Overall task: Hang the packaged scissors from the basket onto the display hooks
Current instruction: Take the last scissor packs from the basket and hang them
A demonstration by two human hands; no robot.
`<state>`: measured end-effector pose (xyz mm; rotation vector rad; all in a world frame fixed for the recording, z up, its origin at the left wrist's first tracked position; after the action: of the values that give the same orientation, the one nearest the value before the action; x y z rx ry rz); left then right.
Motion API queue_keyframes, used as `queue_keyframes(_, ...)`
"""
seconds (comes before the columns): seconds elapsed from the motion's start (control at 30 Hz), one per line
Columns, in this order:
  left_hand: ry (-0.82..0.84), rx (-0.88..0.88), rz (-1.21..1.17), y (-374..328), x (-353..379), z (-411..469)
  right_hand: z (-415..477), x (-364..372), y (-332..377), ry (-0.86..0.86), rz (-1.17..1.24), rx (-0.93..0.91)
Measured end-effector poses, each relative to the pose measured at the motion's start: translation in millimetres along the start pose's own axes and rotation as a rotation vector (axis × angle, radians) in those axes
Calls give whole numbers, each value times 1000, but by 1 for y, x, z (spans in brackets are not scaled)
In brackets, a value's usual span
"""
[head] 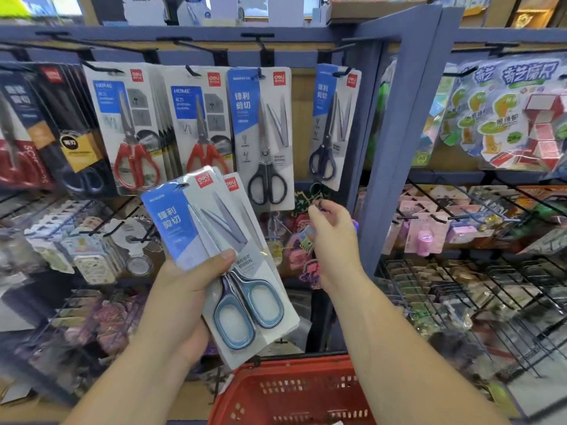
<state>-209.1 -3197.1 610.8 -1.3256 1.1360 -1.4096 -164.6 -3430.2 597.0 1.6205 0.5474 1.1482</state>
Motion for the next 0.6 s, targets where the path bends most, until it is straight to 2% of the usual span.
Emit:
queue_keyframes(0.17, -14, -11, -66, 13, 7, -5, -80, 10, -8, 375, -81, -17)
queue_keyframes(0.23, -33, -11, -107, 18, 12, -9, -103, 15, -15, 489, -194, -16)
queue_keyframes(0.3, -63, -20, -138, 22, 17, -13, -114, 12, -20, 495, -263, -18)
queue_keyframes(0.43, -64, -49, -136, 28, 25, -18, -117, -2, -19, 408, -226, -44)
queue_keyframes(0.6, -28, -38, -169, 26, 28, -30, -123, -9, -14, 276, 8, -58)
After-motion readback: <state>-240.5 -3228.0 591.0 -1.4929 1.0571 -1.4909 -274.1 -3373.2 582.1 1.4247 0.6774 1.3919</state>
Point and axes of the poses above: each hand's wrist, its own z-axis towards the middle knuckle, its own x-axis out of the palm, y = z × x, the point moved 8 cm from there along z, towards the middle knuckle, and after that the axes turned 15 degrees about z, right-handed, at the moved point
